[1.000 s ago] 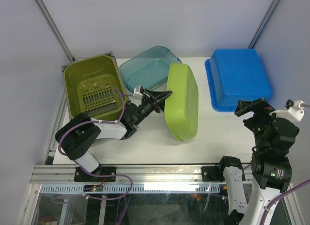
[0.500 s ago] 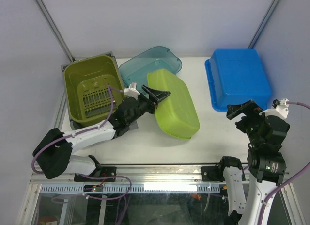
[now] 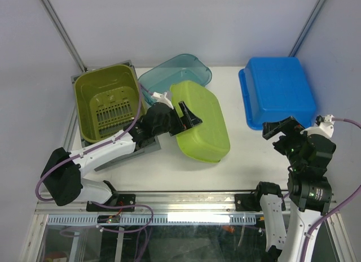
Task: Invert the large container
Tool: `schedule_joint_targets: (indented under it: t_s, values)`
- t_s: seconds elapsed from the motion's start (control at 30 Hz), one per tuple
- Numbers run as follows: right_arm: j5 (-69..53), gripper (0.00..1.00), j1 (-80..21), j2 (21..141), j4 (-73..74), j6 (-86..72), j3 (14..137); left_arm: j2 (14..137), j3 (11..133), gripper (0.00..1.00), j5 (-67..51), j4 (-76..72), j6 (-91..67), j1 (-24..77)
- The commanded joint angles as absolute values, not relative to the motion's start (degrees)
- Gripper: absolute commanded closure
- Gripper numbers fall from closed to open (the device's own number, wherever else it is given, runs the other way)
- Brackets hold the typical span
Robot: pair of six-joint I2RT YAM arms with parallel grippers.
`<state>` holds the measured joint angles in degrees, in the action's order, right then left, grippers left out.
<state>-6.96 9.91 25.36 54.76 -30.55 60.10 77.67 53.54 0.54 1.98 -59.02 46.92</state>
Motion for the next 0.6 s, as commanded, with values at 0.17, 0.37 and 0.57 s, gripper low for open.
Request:
schedule_joint_targets:
  t_s: [0.17,0.37,0.57]
  values:
    - [-10.3,0.06,9.6,24.9,49.9,-33.0,58.6,86.1,63.2,0.01,-11.0,8.1,-42.2,49.5]
    - [-9.2,0.05,9.6,24.4,50.8,-32.2,59.1,93.0,70.6,0.01,-13.1,14.4,-35.0,51.1]
    - [-9.3,0.05,9.6,24.8,51.1,-31.5,59.5,91.7,74.8,0.01,-2.5,23.2,-29.0,51.0]
